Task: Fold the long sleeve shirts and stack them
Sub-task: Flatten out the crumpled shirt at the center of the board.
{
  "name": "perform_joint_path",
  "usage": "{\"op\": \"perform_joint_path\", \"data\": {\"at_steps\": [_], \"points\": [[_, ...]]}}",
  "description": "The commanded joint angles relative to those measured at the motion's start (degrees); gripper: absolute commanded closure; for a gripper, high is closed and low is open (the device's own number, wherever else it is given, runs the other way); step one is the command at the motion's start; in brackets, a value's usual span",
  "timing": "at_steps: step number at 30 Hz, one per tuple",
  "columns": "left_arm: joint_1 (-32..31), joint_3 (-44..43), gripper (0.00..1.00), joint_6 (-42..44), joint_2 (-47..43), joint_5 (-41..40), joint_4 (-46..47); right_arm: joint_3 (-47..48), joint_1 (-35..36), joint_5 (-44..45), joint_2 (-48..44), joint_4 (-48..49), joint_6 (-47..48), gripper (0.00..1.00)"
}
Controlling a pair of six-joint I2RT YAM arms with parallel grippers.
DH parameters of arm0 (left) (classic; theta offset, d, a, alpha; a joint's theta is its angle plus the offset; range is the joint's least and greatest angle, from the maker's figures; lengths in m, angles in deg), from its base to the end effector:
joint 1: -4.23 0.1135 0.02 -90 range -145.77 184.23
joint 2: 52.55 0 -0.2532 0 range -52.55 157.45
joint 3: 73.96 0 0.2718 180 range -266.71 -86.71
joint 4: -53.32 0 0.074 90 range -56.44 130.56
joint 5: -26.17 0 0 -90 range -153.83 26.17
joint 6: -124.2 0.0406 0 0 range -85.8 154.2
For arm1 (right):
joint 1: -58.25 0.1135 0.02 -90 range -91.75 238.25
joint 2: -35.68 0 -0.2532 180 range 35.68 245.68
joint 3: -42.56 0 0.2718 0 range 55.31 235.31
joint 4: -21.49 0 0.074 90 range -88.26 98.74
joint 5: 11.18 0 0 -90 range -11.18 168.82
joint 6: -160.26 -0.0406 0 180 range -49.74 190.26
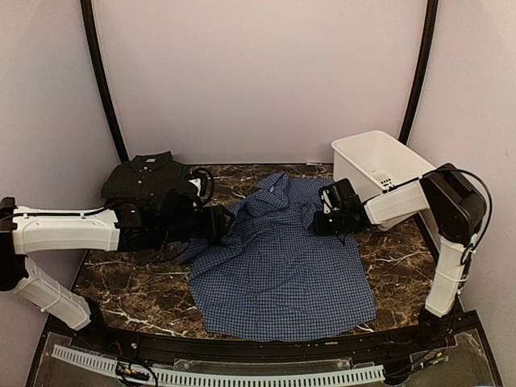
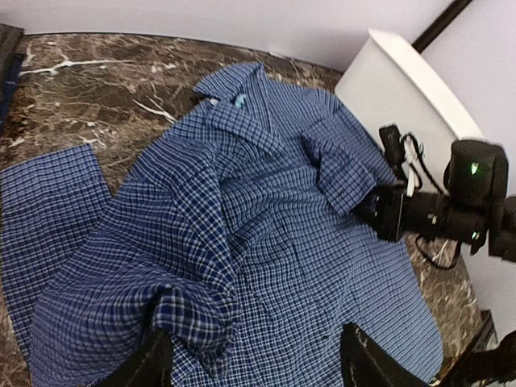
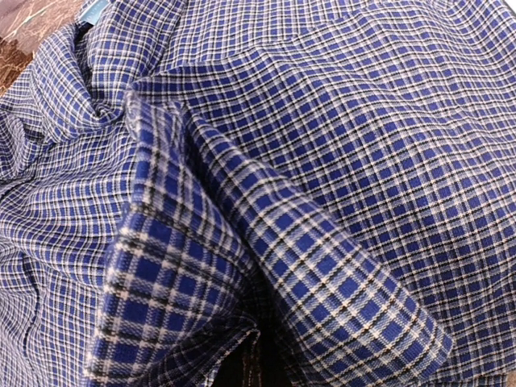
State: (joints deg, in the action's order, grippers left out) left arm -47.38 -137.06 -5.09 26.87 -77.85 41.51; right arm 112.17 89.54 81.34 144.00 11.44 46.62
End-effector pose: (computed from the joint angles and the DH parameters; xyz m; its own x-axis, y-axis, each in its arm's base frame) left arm 0.2153 -0.2560 0.2326 -0.6241 -0.2016 -0.7549 0.3005 0.8299 -0.4700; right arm 0.3318 0.1996 0.0977 -0.7868 -0.0094 -0.6172 -0.1950 0.9525 0.2341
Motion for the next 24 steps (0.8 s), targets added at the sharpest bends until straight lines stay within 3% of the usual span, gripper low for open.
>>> {"op": "perform_joint_path", "data": {"at_steps": [1, 5, 15, 19, 24], "points": [[1.9, 1.6, 0.30, -11.1, -6.0, -8.7, -13.4, -1.6, 0.7, -0.7, 2.1, -9.8, 0.6, 1.00], [6.8, 7.4, 0.30, -17.1, -10.1, -6.4, -17.8, -1.3, 1.1, -0.6, 1.4, -9.9, 0.8, 1.00], [16.3, 15.8, 0.32, -15.4, -8.6, 0.1, -15.2, -0.7, 1.5, -1.1, 0.8, -10.1, 1.4, 1.00], [19.0, 14.6, 0.32, -12.7, -3.8, 0.6, -11.9, -0.8, 1.8, -1.2, 0.7, -9.8, 1.3, 1.00], [22.4, 5.5, 0.32, -7.8, 6.5, -0.8, -10.7, -1.0, 1.9, -0.9, -0.5, -10.0, 1.1, 1.00]]}}
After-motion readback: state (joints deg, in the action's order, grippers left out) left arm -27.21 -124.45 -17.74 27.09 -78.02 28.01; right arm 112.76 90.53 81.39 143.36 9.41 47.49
